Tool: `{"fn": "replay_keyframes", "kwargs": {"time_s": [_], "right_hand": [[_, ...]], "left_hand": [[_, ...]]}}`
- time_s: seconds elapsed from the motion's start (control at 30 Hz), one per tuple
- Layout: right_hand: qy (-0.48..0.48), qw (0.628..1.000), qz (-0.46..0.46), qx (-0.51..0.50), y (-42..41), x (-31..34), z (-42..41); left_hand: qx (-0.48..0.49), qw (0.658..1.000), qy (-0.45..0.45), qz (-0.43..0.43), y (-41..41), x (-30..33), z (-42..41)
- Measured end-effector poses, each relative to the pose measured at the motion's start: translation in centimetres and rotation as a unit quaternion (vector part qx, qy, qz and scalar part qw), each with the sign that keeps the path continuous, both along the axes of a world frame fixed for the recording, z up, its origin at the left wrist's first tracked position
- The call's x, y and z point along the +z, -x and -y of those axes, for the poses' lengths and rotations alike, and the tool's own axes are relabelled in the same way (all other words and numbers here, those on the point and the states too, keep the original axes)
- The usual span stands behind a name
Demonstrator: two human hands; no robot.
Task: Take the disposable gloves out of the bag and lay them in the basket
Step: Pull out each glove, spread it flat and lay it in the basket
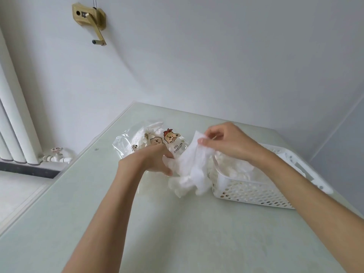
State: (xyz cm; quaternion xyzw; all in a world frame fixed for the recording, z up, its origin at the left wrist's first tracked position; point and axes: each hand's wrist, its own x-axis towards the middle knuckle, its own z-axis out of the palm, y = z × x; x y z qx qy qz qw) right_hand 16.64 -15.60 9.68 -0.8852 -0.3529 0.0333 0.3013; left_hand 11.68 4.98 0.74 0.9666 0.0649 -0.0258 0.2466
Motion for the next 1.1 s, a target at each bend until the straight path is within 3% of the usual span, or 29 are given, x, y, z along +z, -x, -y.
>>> {"fn": "replay_keyframes", "kwargs": {"time_s": [0.17,0.27,0.43,0.57,0.63,0.77,0.83,0.97,1.03,1.1], "right_hand": [[-0.117,0.988,-0.092,-0.049,-1.3,0.8,-0.4],[-0.193,0.972,-0.093,-0.095,-2.2,0.9,-1.7],[-0.188,0.958,-0.187,-0.107,-2.9,-0.3,-5.2],[-0.185,0.946,-0.235,-0.121,-2.9,-1.1,-7.7],[-0.199,0.943,-0.233,-0.131,-3.2,-0.7,-8.1],[-0.175,0.949,-0.226,-0.135,-3.7,0.2,-7.3],[-0.179,0.943,-0.251,-0.125,-3.9,0.3,-6.9],[-0.213,0.944,-0.218,-0.125,-3.6,0.7,-6.9],[-0.192,0.966,-0.164,-0.048,-3.2,0.9,-6.8],[-0.098,0.990,-0.089,0.051,-2.8,0.8,-6.5]], "left_hand": [[-0.011,0.999,0.039,0.003,0.3,0.8,0.3],[-0.048,0.991,0.119,0.030,1.0,1.6,0.2],[-0.078,0.976,0.197,0.057,2.4,3.1,-0.5],[-0.010,0.970,0.226,0.087,1.6,2.7,0.7],[0.063,0.960,0.233,0.140,0.7,1.8,0.5],[0.208,0.906,0.242,0.277,0.5,2.1,-0.7],[0.243,0.885,0.254,0.305,1.1,2.6,-1.3],[0.213,0.877,0.293,0.316,1.8,3.2,-2.4],[0.184,0.876,0.304,0.326,2.1,3.8,-2.2],[0.167,0.873,0.316,0.332,2.3,4.5,-1.8]]}}
